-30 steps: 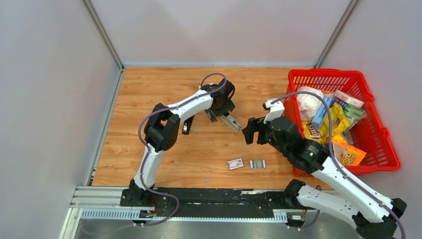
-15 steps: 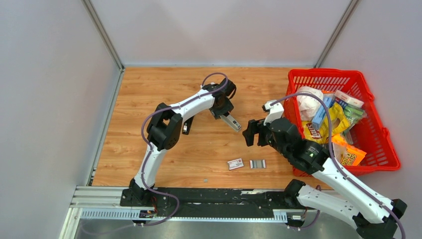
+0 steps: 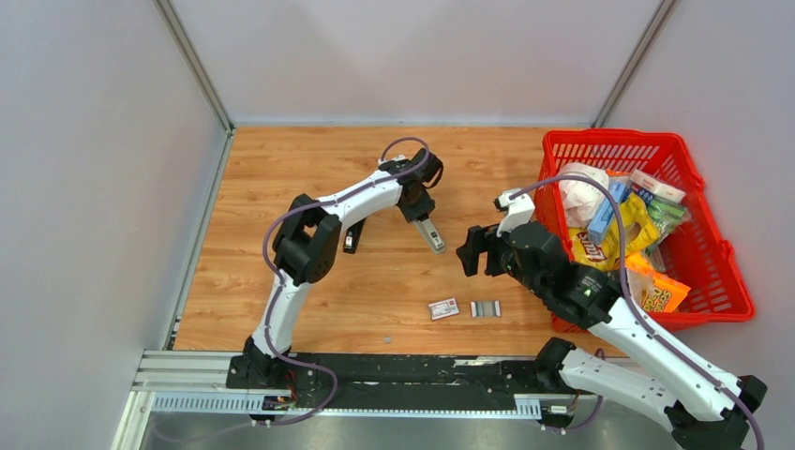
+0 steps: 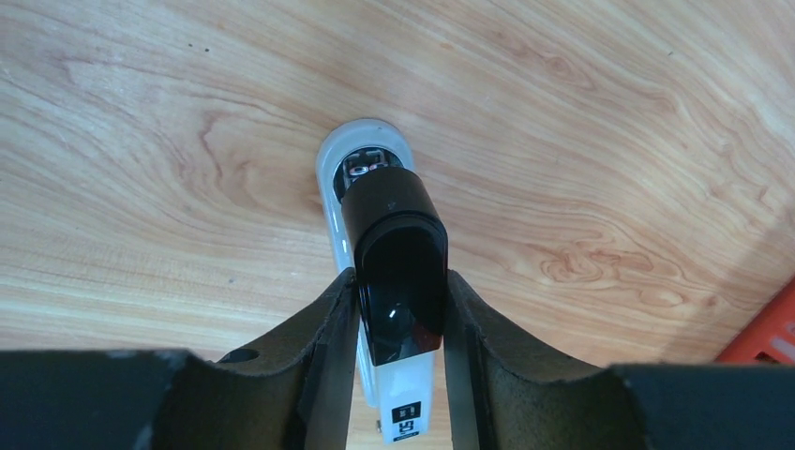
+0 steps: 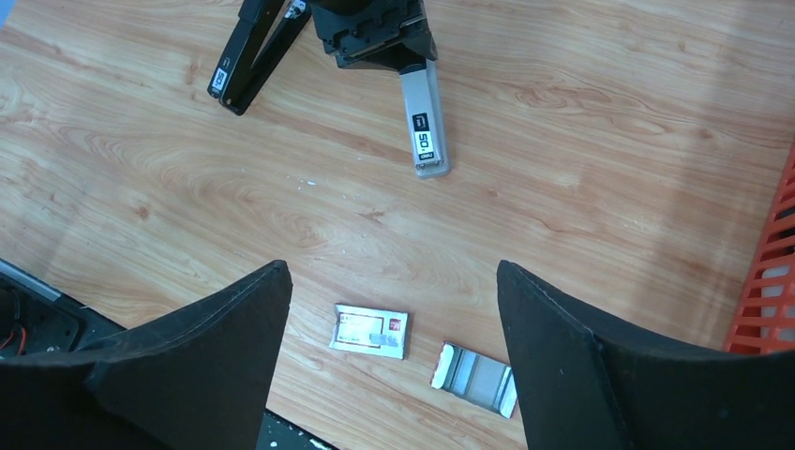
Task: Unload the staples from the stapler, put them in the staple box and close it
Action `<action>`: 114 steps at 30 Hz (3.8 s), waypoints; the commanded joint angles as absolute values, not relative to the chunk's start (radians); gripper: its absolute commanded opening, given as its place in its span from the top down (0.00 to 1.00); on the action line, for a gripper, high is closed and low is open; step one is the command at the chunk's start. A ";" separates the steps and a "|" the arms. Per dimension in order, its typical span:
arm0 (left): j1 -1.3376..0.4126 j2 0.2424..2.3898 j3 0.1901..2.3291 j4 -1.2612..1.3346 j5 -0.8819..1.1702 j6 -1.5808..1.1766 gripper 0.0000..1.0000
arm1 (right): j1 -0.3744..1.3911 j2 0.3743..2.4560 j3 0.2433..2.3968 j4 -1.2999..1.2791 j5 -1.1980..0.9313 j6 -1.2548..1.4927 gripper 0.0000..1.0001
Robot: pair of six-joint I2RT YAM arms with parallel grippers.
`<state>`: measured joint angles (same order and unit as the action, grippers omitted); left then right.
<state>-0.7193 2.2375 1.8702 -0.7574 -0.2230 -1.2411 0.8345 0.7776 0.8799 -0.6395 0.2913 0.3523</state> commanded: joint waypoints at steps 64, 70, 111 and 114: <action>-0.818 1.894 1.480 -0.805 -0.100 -0.020 0.45 | 0.831 0.844 0.894 -0.578 0.204 0.423 0.12; -0.818 1.878 1.477 -0.795 -0.120 -0.017 0.40 | 0.831 0.844 0.893 -0.578 0.204 0.425 0.12; -0.816 1.652 1.290 -0.623 0.044 -0.008 1.00 | 0.833 0.850 0.939 -0.632 0.210 0.362 0.11; -0.816 1.591 1.272 -0.604 0.125 -0.002 1.00 | 0.833 0.841 0.962 -0.644 0.201 0.324 0.12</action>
